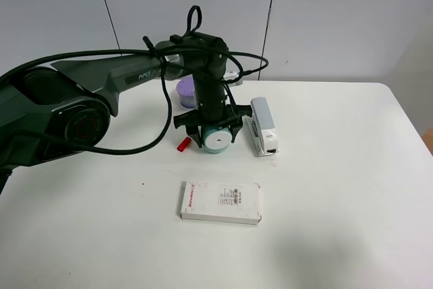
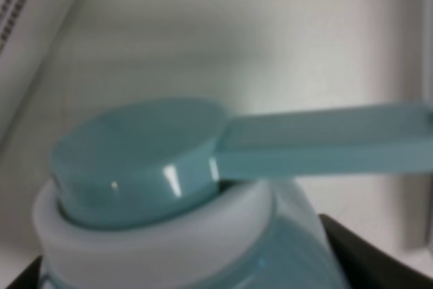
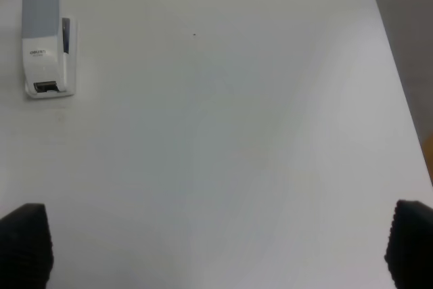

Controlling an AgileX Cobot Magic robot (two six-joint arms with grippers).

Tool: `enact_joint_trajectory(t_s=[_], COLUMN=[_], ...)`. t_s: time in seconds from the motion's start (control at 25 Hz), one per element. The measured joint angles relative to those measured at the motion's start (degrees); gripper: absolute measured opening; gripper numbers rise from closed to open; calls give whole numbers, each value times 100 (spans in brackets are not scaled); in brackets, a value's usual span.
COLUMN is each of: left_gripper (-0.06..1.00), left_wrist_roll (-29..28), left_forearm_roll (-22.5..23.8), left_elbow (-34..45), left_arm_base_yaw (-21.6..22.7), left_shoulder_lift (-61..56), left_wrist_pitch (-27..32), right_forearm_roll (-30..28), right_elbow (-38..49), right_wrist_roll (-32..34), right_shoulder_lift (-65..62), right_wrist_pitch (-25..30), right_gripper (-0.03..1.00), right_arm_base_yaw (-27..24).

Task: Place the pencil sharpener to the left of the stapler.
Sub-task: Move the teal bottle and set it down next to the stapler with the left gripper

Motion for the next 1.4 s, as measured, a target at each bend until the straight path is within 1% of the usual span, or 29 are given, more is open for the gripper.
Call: enact_joint_trajectory(t_s=[1.08,1.12,1.16,1.24,1.28,1.32,1.4], left_gripper=[68,69,73,88,93,96,98], left_wrist_roll=[7,62,144,216,230,245,258], left_forearm_roll=[0,-6,-28,-74,-87,-96,-99], left_elbow=[-6,-6,-6,-6,-6,-6,-6], left_arm_base_yaw=[-36,-36,-36,-48,-55,-60,-59], left_shoulder_lift=[38,38,38,49,57,62,62], left_wrist_pitch=[-37,-37,-37,-23,4,22,52], right_forearm_roll=[0,0,0,0,0,0,0], right_elbow=[0,0,0,0,0,0,0], right_wrist_roll=[0,0,0,0,0,0,0], right_shoulder_lift=[0,0,0,0,0,0,0], right_wrist_pitch=[0,0,0,0,0,0,0], right_gripper=[99,99,99,99,99,99,99], right_arm_base_yaw=[0,0,0,0,0,0,0])
